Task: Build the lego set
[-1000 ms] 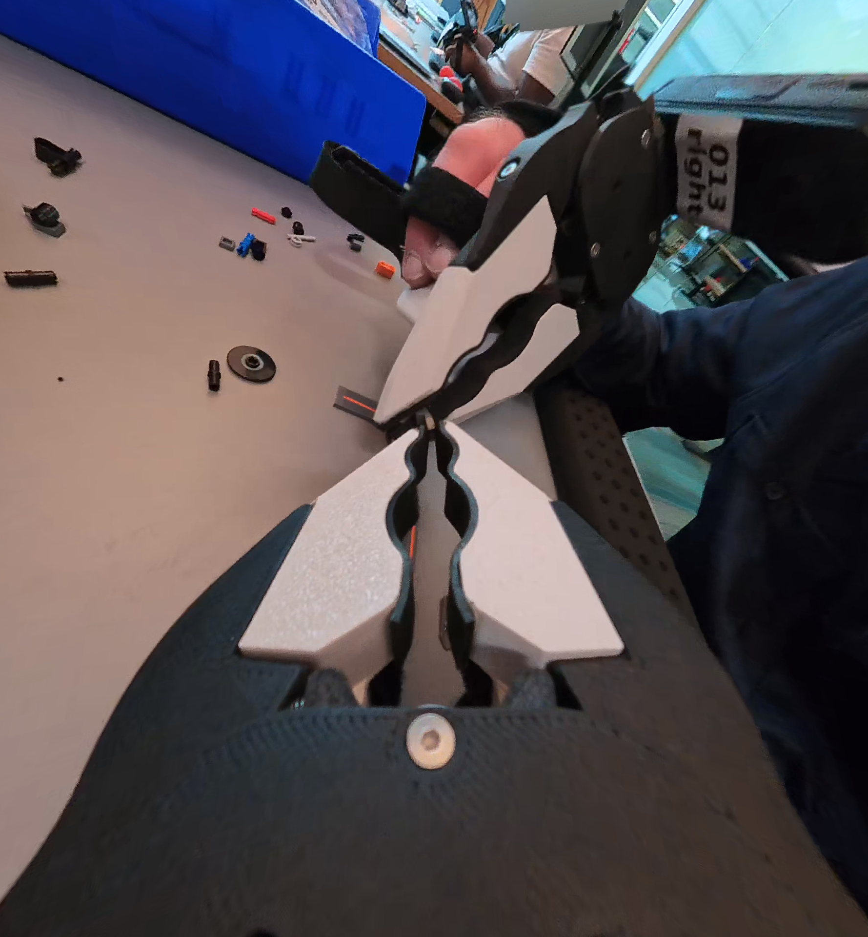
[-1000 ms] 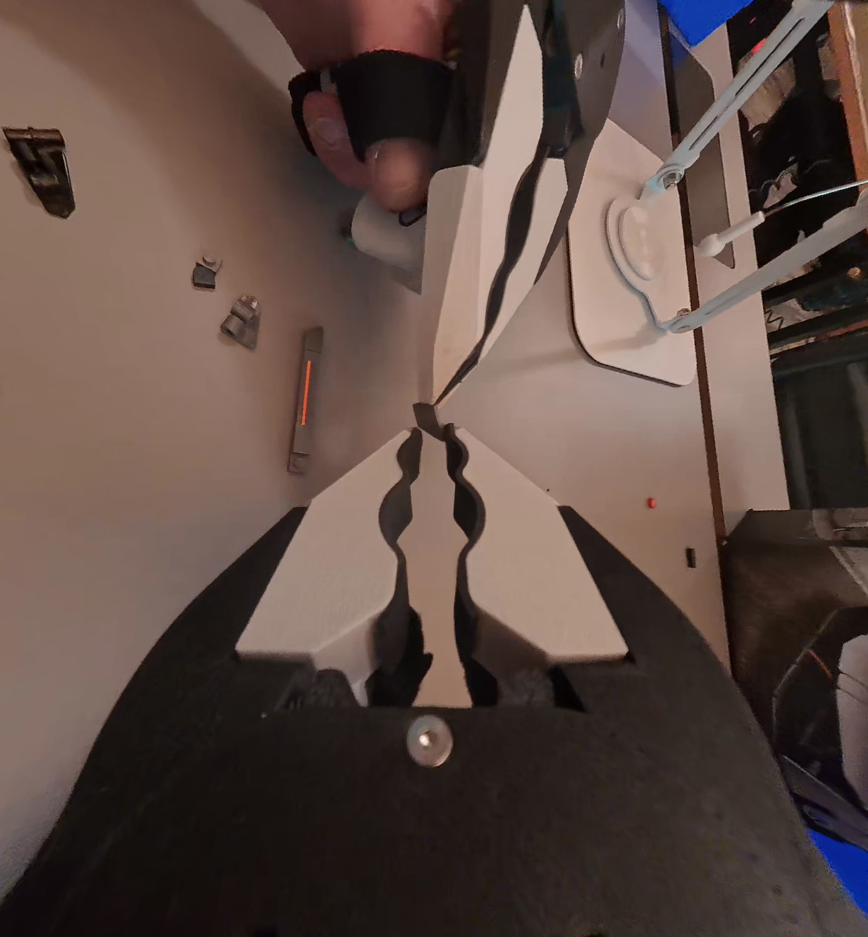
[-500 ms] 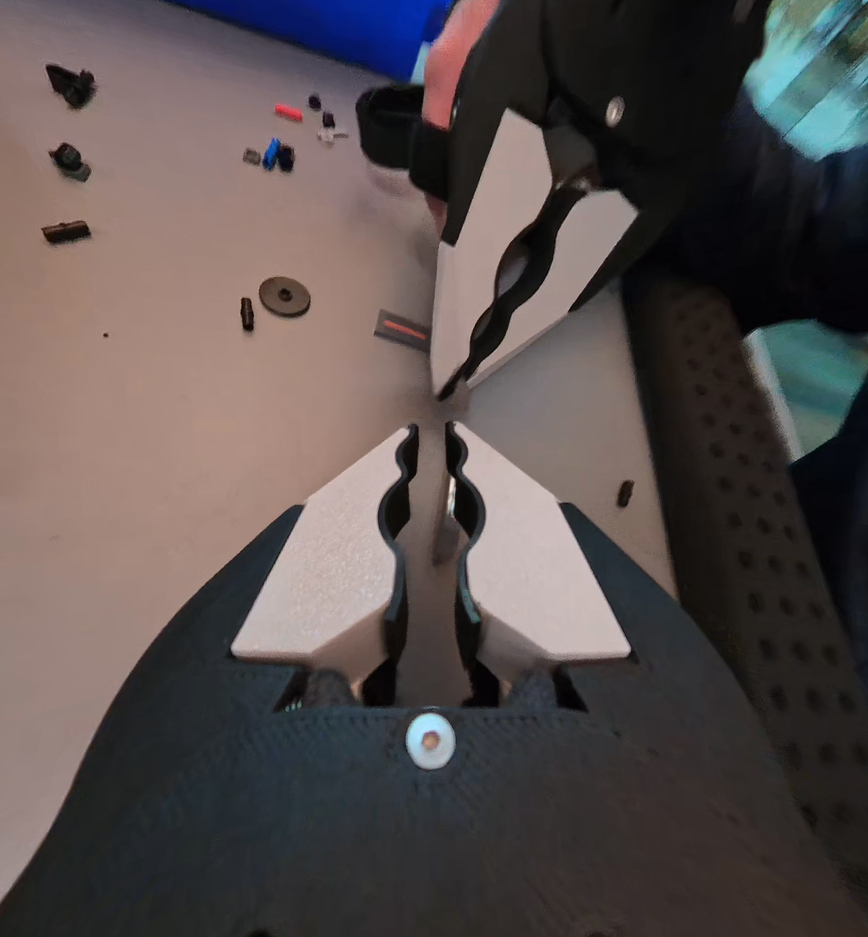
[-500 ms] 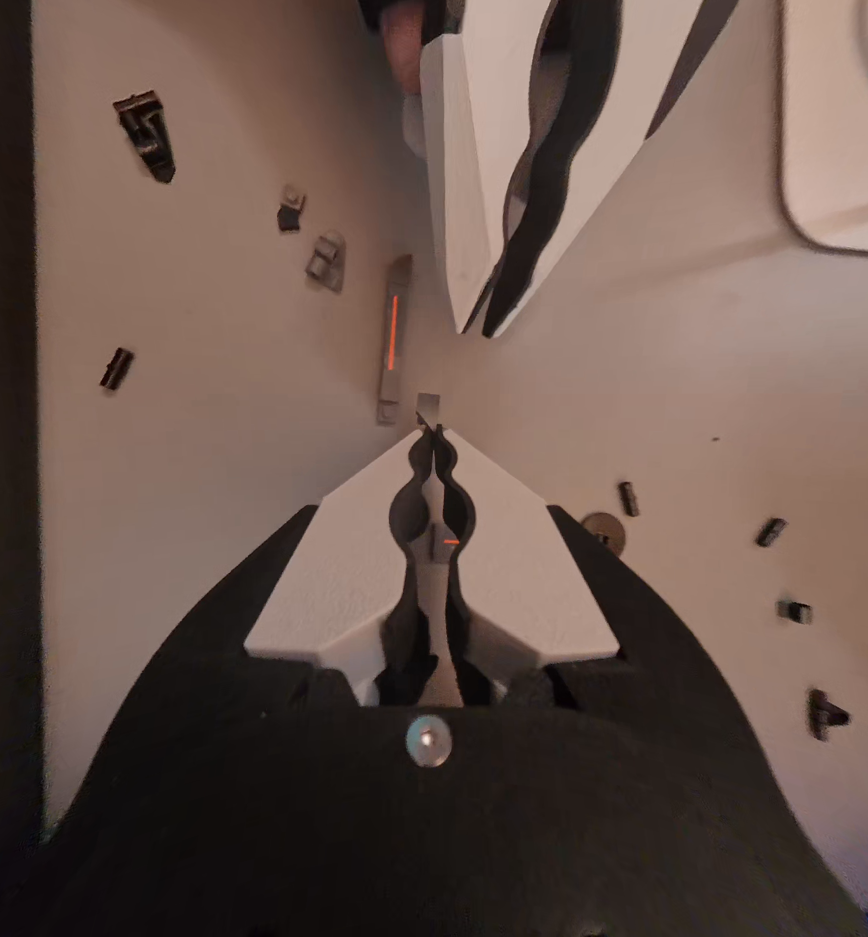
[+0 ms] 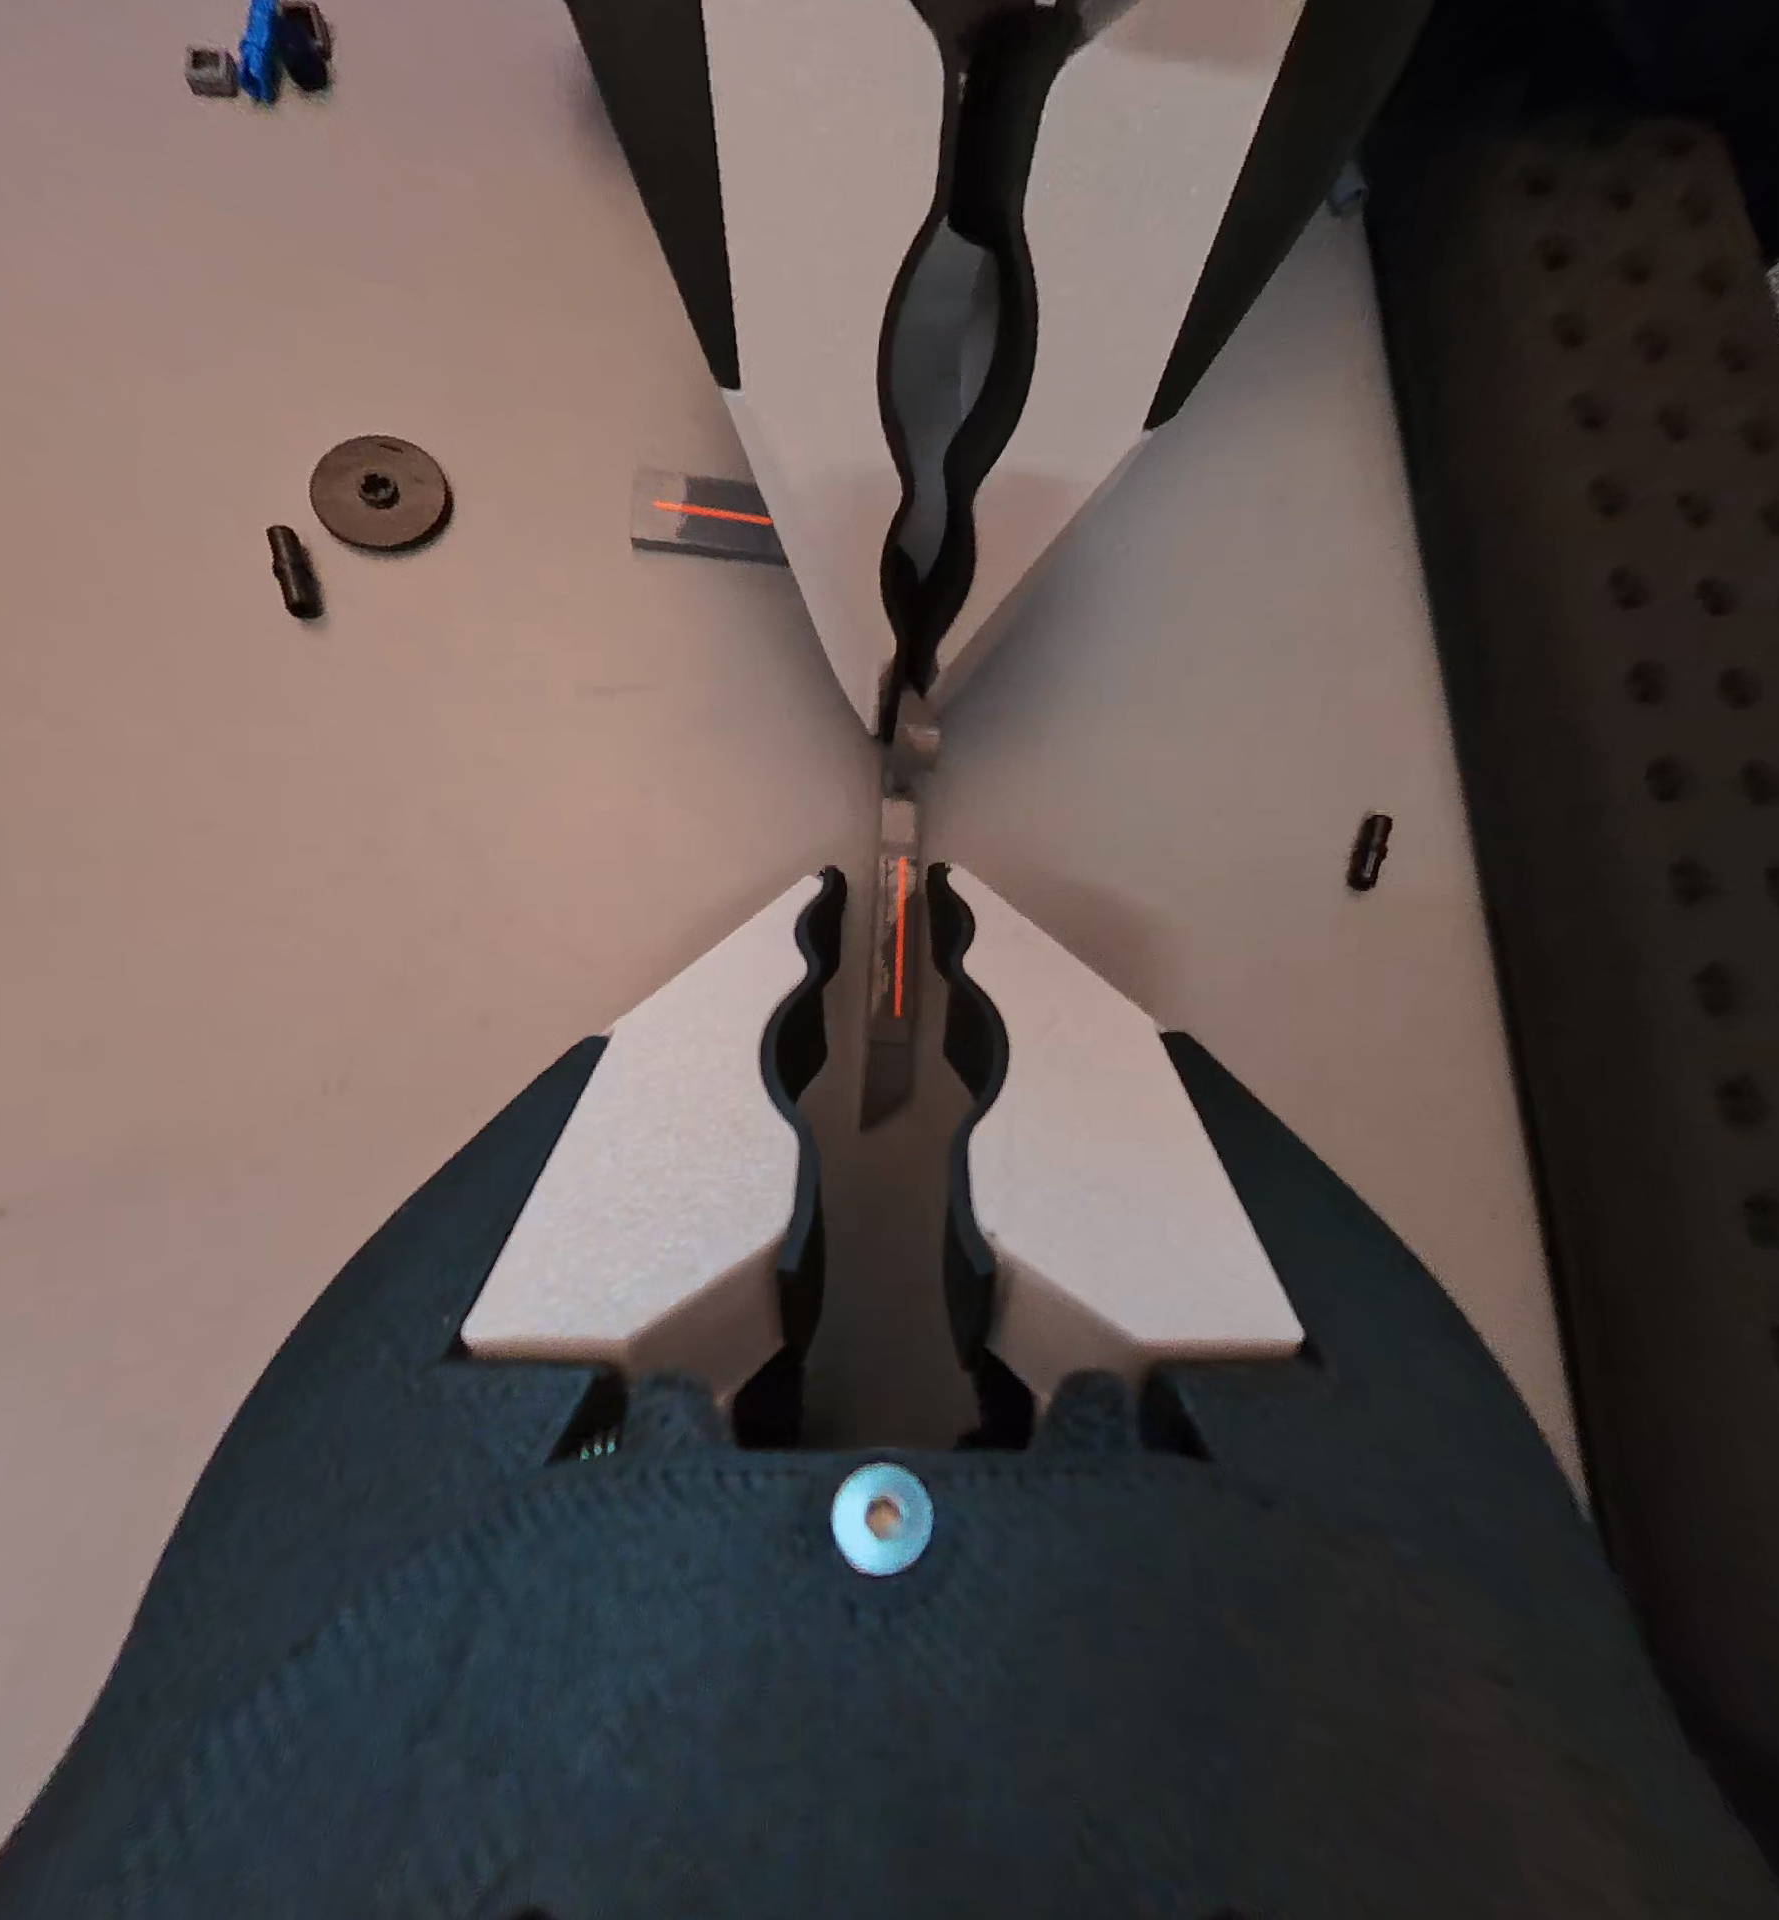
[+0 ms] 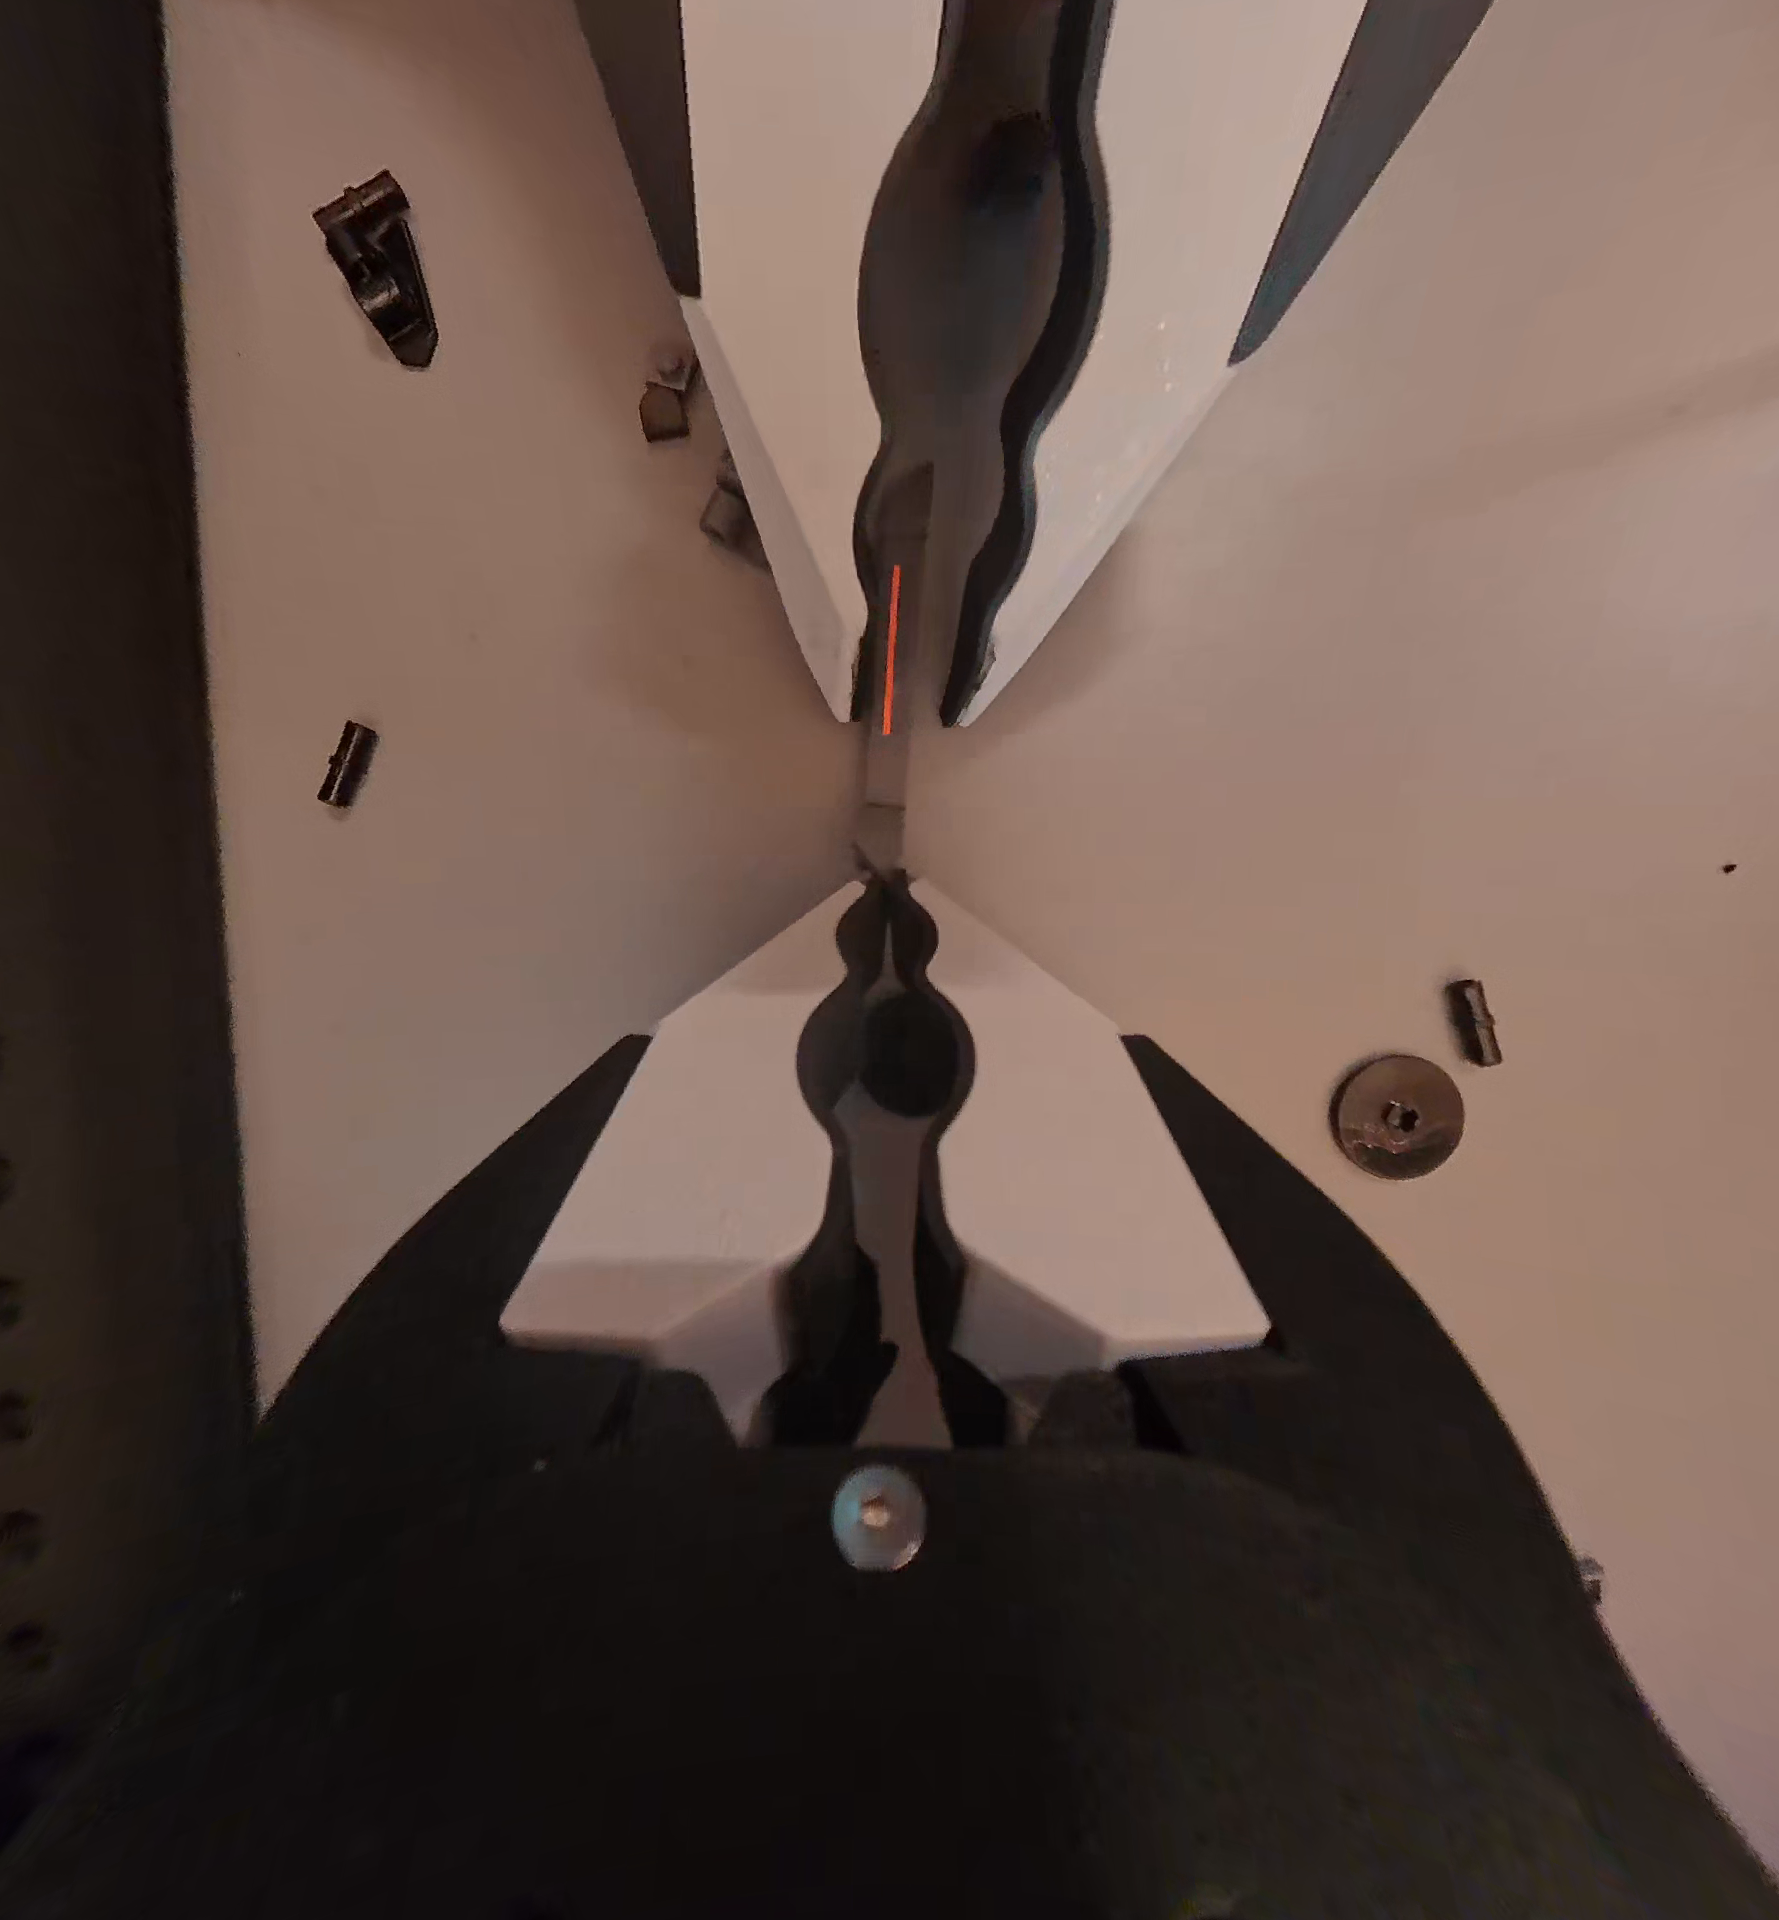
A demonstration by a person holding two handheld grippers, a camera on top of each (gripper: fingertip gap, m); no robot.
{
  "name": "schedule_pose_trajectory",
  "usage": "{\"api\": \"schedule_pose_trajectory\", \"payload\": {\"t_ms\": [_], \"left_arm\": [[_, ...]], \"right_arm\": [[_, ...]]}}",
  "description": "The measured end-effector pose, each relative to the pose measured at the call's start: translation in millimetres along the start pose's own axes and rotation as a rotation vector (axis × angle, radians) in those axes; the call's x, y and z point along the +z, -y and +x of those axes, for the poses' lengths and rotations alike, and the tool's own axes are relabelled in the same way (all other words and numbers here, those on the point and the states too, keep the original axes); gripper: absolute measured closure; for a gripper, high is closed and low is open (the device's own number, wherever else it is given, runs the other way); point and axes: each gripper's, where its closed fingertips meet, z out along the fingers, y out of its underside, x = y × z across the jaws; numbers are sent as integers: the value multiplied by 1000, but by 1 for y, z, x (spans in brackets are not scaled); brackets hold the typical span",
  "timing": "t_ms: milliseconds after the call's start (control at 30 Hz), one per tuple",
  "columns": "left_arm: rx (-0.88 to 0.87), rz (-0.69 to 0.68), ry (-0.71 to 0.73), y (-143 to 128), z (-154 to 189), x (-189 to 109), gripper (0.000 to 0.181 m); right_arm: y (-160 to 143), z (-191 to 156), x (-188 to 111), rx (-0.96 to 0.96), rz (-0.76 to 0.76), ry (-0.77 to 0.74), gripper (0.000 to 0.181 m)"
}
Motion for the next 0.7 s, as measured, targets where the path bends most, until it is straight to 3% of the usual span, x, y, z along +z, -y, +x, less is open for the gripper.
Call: {"api": "schedule_pose_trajectory", "payload": {"t_ms": [700], "left_arm": [[112,22,58,16,3,9,171]], "right_arm": [[1,0,1,16,2,1,181]]}}
